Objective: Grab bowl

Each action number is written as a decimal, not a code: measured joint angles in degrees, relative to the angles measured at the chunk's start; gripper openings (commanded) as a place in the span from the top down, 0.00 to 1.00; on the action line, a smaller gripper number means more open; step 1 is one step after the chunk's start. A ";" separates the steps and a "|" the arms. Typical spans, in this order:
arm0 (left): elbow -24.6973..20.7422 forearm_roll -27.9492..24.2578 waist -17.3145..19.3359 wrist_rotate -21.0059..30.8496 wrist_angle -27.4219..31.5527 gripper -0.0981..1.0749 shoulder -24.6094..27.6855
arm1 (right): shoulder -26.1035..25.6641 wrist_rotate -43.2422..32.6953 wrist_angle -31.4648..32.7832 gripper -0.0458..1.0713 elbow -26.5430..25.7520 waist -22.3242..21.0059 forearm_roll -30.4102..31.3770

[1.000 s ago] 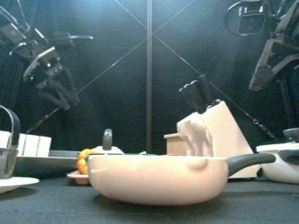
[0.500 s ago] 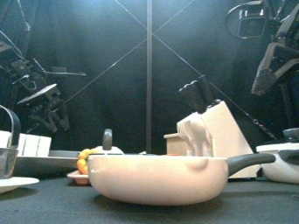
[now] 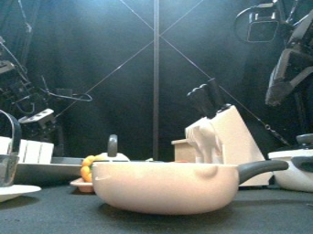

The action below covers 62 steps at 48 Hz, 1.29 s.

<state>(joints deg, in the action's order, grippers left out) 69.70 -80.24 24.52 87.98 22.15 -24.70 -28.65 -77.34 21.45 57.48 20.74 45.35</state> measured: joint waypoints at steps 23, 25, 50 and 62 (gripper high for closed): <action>-1.93 -0.79 0.62 0.00 0.26 0.18 8.00 | 0.26 0.62 -0.53 0.57 0.09 0.00 3.43; -2.37 -0.88 0.70 0.00 0.26 0.21 8.26 | 0.26 0.62 -0.88 0.57 0.09 0.00 3.60; -3.69 1.23 0.70 0.09 0.35 0.65 7.73 | -1.05 0.09 -1.85 0.57 0.26 1.41 3.34; -3.69 2.20 0.53 -0.09 0.44 0.65 1.67 | -1.23 0.09 -1.85 0.57 0.35 3.08 2.20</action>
<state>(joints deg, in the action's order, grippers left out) 66.01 -78.05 25.05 87.89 22.59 -23.03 -29.88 -77.26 19.60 57.83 23.82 47.55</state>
